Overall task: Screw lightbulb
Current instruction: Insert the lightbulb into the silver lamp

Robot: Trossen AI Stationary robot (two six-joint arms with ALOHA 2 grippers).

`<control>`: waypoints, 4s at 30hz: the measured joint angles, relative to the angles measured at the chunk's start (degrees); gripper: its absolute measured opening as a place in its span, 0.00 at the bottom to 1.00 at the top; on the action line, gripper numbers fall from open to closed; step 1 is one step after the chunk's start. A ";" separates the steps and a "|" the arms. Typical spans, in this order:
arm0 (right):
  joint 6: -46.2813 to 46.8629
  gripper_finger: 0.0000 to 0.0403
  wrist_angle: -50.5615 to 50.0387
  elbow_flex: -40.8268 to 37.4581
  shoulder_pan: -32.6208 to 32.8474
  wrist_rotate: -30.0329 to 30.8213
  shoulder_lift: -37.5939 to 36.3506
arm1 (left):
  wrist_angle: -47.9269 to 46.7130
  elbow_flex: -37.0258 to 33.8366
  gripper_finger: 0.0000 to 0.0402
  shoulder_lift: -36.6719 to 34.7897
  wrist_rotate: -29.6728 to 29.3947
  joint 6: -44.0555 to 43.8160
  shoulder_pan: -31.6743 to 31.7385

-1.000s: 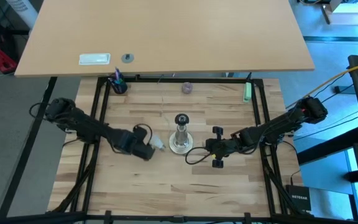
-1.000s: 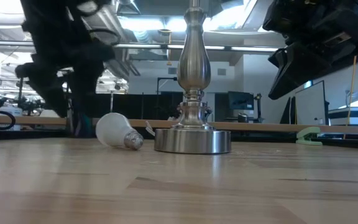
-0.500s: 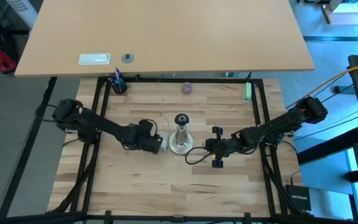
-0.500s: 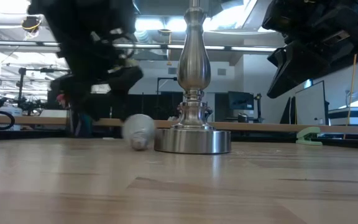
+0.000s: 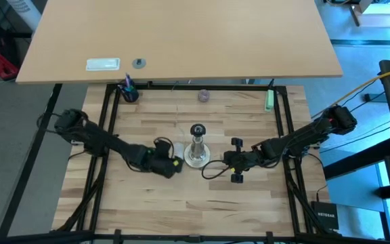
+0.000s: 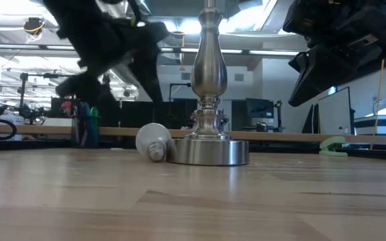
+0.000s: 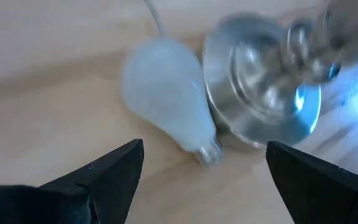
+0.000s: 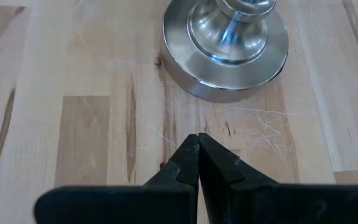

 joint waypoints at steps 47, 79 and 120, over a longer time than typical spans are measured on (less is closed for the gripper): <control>-0.06 0.02 3.16 0.00 0.00 -2.40 0.00 | -2.29 -0.08 0.39 8.24 5.32 14.51 11.06; -4.56 0.02 53.67 -1.01 -0.02 -7.57 -7.96 | 50.43 -0.06 0.33 -13.47 -3.50 74.06 -9.40; -20.60 0.58 45.51 24.02 -4.50 -13.08 11.41 | 55.16 -0.14 0.36 -13.35 1.34 81.01 -6.40</control>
